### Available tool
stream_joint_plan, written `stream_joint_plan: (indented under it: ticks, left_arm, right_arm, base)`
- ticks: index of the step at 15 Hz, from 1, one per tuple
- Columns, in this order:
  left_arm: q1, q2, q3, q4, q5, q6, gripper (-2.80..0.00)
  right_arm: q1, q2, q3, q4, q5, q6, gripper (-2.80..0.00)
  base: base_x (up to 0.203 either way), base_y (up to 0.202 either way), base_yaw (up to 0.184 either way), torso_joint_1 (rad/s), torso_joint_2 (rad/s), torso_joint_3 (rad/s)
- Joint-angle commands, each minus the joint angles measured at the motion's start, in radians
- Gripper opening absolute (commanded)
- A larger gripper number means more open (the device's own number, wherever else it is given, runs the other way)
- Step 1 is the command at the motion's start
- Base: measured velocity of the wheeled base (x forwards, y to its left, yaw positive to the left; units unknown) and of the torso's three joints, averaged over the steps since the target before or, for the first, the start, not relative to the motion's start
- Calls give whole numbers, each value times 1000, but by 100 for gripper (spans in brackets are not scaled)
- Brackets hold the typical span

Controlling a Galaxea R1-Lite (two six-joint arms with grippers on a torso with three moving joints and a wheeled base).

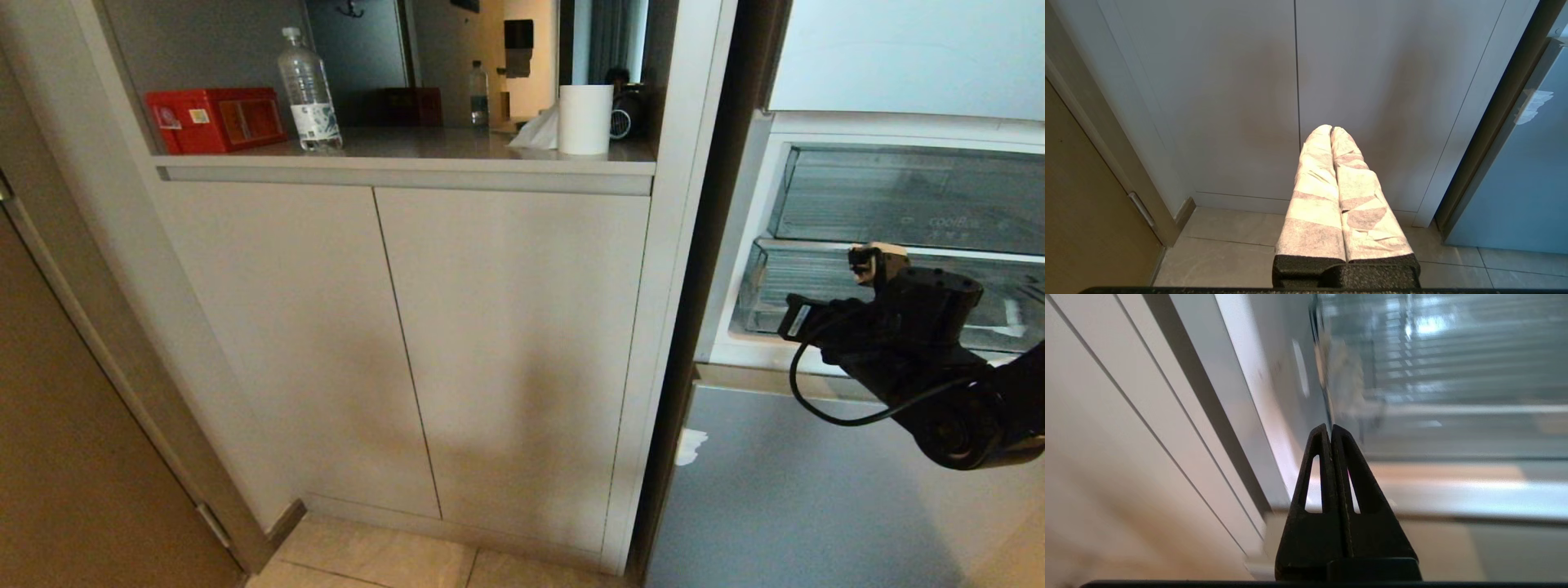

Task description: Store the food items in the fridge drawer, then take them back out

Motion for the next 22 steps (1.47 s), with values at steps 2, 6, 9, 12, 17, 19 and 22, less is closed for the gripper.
stream_joint_plan:
  ticks: [2,6,9,12,17,19,22]
  left_arm:
    - [0,0,2,-1,0,0,-280]
    - [0,0,2,-1,0,0,-280]
    - [0,0,2,-1,0,0,-280]
    - [2,0,2,-1,0,0,-280]
    - [0,0,2,-1,0,0,-280]
    - [0,0,2,-1,0,0,-280]
    - [0,0,2,1,0,0,-280]
  right_arm:
    - [-16,54,3,-38,-2,2,0]
    - [-27,97,-54,-38,3,3,0]
    - [-33,138,-121,-38,12,-16,0]
    - [-33,181,-187,-33,21,-39,0]
    - [-34,233,-299,23,16,-47,0]
    - [-34,237,-344,75,14,-49,0]
    - [-34,244,-392,117,14,-62,0]
  base:
    - [0,0,0,0,0,0]
    - [0,0,0,0,0,0]
    - [0,0,0,0,0,0]
    - [0,0,0,0,0,0]
    - [0,0,0,0,0,0]
    - [0,0,0,0,0,0]
    - [0,0,0,0,0,0]
